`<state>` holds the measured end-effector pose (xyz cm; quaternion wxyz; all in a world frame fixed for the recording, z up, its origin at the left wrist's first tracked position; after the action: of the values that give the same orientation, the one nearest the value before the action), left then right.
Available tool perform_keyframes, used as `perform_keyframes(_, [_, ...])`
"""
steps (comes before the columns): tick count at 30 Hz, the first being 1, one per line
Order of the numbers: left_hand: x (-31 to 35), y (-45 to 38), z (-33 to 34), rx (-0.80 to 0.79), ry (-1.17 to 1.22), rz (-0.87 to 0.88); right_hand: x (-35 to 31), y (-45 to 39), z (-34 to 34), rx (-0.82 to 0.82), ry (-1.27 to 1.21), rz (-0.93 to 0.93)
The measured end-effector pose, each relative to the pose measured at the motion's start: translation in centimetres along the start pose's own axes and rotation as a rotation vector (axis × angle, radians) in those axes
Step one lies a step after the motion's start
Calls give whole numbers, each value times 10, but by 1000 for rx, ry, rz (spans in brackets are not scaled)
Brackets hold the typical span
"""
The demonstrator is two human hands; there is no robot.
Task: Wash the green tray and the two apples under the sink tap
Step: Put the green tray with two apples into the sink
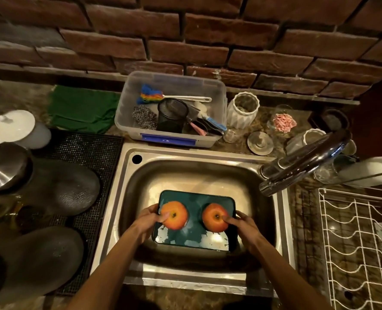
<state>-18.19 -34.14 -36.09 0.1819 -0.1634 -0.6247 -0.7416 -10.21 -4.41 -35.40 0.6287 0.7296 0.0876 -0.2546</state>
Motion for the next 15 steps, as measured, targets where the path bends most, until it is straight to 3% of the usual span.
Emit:
perform_keyframes(9, [-9, -6, -10, -10, -45, -29, 4, -4, 1, -4, 51, -20])
perform_keyframes(15, [-4, 3, -13, 5, -302, 64, -5, 4, -2, 13, 223, -105])
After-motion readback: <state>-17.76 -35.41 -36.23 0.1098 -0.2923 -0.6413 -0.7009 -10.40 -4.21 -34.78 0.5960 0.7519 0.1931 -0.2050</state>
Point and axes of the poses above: each hand's wrist, its own y-axis away from the middle knuckle, its own z-axis out of the palm, x = y × z, the point moved 2 cm from there along -y, towards the middle knuckle, and after that the axes turned 6 degrees about y, right-handed, at the moved point
